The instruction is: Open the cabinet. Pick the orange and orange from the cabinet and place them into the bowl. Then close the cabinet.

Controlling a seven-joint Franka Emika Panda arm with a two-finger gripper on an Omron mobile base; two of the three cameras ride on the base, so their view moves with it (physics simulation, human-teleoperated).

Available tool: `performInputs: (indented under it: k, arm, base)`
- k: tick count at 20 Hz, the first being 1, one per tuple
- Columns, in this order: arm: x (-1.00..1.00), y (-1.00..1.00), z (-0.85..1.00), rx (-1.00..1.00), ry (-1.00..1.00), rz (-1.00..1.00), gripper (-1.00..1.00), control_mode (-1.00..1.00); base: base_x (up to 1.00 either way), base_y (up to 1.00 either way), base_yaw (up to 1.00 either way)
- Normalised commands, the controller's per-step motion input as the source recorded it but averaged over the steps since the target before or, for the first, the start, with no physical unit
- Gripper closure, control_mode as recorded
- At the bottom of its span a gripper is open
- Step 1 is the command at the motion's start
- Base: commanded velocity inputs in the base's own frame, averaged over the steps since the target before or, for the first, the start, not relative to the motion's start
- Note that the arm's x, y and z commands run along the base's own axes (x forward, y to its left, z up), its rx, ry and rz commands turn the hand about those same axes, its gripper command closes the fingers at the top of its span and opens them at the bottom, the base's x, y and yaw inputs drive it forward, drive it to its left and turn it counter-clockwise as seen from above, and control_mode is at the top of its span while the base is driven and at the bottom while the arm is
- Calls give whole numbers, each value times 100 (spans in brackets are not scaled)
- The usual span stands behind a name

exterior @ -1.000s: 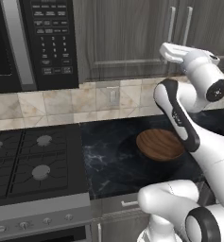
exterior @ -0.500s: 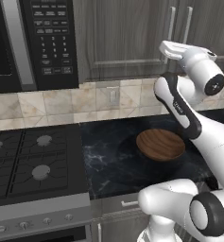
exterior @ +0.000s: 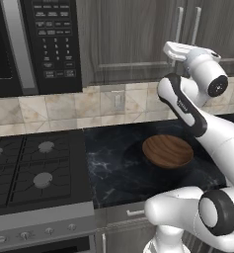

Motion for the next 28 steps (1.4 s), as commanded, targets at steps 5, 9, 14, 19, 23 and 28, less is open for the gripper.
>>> performInputs:
  k: [5, 9, 14, 19, 23, 28]
  arm:
    - [7, 1, 0, 0, 0, 0, -100, -100]
    - [6, 0, 0, 0, 0, 0, -100, -100]
    - [7, 1, 0, 0, 0, 0, -100, -100]
    - [0, 12, 0, -1, 0, 0, -100, -100]
    - [5, 8, 0, 0, 1, 0, -100, -100]
    - [13, 0, 0, 0, 0, 0, -100, -100]
  base:
    - [0, 0, 0]
    - [0, 0, 0]
    - [0, 0, 0]
    - [0, 0, 0]
    - [0, 0, 0]
    - [0, 0, 0]
